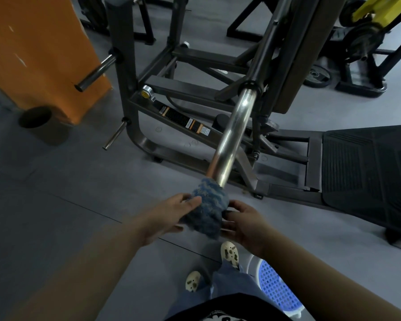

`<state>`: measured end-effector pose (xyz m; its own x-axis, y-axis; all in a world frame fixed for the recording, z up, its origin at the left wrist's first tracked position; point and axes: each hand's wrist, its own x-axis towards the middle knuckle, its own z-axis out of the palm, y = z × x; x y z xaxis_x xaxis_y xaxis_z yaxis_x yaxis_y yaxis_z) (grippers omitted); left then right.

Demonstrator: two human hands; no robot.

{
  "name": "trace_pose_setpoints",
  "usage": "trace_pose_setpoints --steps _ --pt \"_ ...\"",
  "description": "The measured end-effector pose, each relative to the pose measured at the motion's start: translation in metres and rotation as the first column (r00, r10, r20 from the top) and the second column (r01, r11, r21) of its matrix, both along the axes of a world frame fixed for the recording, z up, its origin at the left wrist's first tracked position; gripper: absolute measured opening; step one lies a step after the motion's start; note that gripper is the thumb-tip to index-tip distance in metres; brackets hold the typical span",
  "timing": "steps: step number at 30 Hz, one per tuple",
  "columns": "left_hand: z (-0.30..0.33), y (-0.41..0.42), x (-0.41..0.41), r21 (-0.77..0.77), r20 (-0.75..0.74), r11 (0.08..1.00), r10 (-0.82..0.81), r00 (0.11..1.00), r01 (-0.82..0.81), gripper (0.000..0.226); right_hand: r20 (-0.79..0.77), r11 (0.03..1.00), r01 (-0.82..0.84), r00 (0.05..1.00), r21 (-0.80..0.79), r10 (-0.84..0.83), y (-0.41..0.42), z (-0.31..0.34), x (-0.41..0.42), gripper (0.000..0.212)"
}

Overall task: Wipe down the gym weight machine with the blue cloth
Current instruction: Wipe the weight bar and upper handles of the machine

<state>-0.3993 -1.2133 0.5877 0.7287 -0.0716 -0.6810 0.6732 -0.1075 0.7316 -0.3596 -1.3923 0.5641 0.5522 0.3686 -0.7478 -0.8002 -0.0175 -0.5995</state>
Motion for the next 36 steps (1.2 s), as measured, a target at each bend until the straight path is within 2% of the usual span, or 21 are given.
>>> trace_pose_setpoints --steps 2,4,6,8,10,12,14,16,17,19,23,25,27,31,36 --pt "-0.006 -0.010 0.000 -0.138 -0.036 0.987 0.075 0.997 -0.080 0.060 0.067 0.999 -0.017 0.998 -0.041 0.019 0.002 -0.003 -0.001 0.029" --pt "-0.013 -0.016 0.001 -0.215 -0.074 0.964 0.141 0.987 -0.154 0.067 0.101 0.985 -0.038 0.993 -0.166 0.056 0.003 -0.007 -0.001 0.034" --pt "-0.020 -0.018 0.001 -0.295 -0.118 0.933 0.177 0.977 -0.205 0.057 -0.027 0.987 -0.041 0.999 -0.153 0.038 0.004 -0.009 -0.003 0.027" --pt "-0.023 -0.019 0.002 -0.307 -0.136 0.925 0.190 0.972 -0.224 0.041 -0.182 1.000 -0.020 0.983 -0.018 0.016 0.005 -0.007 -0.005 0.021" --pt "-0.021 -0.020 0.005 -0.150 -0.071 0.978 0.135 0.988 -0.145 0.038 -0.198 0.999 0.052 0.979 0.010 -0.049 0.005 -0.008 -0.006 0.021" --pt "-0.022 -0.019 0.007 0.104 0.073 0.989 0.098 0.993 -0.105 0.039 -0.128 0.995 0.094 0.987 -0.021 -0.096 0.004 -0.011 -0.003 0.024" --pt "-0.020 -0.019 0.002 0.329 0.304 0.930 0.059 0.951 -0.163 0.052 -0.066 0.993 0.104 0.992 -0.050 -0.107 0.003 -0.006 -0.001 0.015" --pt "-0.019 -0.029 -0.008 0.490 0.482 0.860 -0.132 0.866 -0.142 0.060 -0.018 0.988 0.145 0.989 -0.059 -0.146 0.001 -0.001 0.001 0.010" --pt "-0.020 -0.037 -0.013 0.564 0.505 0.821 -0.250 0.826 -0.096 0.063 0.003 0.984 0.169 0.986 -0.048 -0.169 0.000 0.001 0.001 0.011" --pt "-0.027 -0.048 -0.015 0.665 0.449 0.747 -0.384 0.807 -0.014 0.068 0.026 0.981 0.195 0.980 0.004 -0.195 0.001 0.005 0.000 0.015" --pt "-0.031 -0.048 0.018 0.614 0.404 0.789 -0.295 0.866 -0.017 0.078 -0.003 0.967 0.231 0.973 0.110 -0.232 0.005 0.014 0.004 0.023" --pt "-0.031 -0.045 0.037 0.598 0.308 0.801 -0.256 0.916 0.023 0.072 -0.023 0.952 0.276 0.961 0.130 -0.275 0.006 0.017 0.014 0.022" --pt "-0.028 -0.048 0.052 0.659 0.225 0.747 -0.310 0.924 0.091 0.060 -0.033 0.941 0.311 0.950 0.129 -0.310 0.007 0.020 0.024 0.018" --pt "-0.023 -0.053 0.081 0.753 0.172 0.647 -0.364 0.915 0.116 0.060 -0.035 0.921 0.358 0.933 0.154 -0.357 0.011 0.027 0.051 0.020" --pt "-0.015 -0.057 0.120 0.750 0.114 0.637 -0.387 0.915 0.176 0.055 -0.009 0.922 0.361 0.932 0.138 -0.364 0.012 0.029 0.089 0.018"
